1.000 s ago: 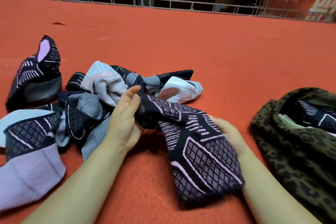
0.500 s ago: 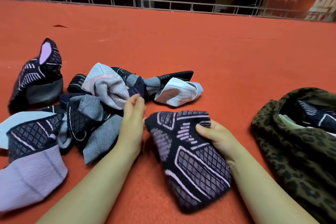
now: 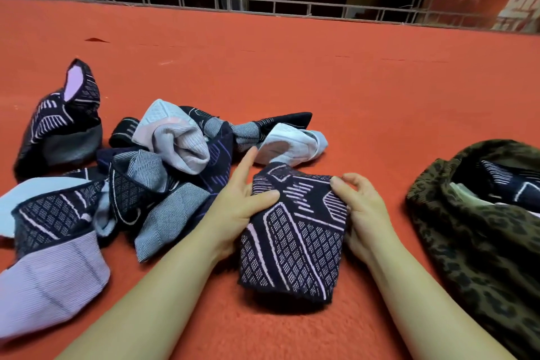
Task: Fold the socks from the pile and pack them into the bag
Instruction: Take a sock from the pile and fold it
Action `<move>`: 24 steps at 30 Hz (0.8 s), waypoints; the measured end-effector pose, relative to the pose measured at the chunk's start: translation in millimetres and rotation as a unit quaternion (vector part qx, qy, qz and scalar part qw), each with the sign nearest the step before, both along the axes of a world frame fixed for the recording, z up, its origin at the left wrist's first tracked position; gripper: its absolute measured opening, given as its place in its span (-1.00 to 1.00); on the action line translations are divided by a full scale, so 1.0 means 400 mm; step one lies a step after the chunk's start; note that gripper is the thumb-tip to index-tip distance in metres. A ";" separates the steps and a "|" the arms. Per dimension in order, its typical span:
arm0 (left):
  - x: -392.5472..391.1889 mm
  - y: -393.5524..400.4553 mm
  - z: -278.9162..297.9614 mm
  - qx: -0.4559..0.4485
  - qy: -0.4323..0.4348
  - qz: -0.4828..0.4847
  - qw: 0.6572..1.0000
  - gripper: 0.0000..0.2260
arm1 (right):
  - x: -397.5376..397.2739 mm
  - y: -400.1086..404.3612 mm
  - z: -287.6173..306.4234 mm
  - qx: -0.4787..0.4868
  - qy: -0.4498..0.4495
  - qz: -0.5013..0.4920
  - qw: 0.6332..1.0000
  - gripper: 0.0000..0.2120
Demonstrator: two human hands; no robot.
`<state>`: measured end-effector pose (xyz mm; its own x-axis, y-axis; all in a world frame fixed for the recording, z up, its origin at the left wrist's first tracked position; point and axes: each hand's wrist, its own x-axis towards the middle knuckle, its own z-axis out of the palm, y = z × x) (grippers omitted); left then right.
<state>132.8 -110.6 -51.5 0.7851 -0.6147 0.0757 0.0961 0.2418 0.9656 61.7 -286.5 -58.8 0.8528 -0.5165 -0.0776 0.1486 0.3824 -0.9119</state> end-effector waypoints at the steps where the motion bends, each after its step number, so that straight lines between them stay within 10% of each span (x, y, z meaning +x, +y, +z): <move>1: 0.004 0.007 0.002 -0.007 0.005 -0.024 1.000 -0.28 | -0.008 -0.005 0.012 0.001 -0.010 0.014 1.000 -0.65; 4: 0.019 0.033 0.011 0.011 0.009 -0.081 0.997 -0.33 | -0.037 -0.021 0.029 -0.054 0.041 0.191 0.979 -0.28; 6: 0.029 0.039 0.013 0.048 -0.015 -0.071 0.996 -0.35 | -0.048 -0.024 0.039 -0.103 0.088 0.239 0.961 -0.37; 15: 0.126 -0.032 0.169 0.096 -0.309 0.082 0.943 -0.45 | 0.047 -0.042 0.215 -0.370 -0.099 -0.008 0.924 -0.55; 24: 0.018 0.061 -0.041 0.343 -0.370 -0.008 0.863 -0.41 | -0.058 -0.023 -0.002 -0.499 0.146 0.164 0.838 -0.58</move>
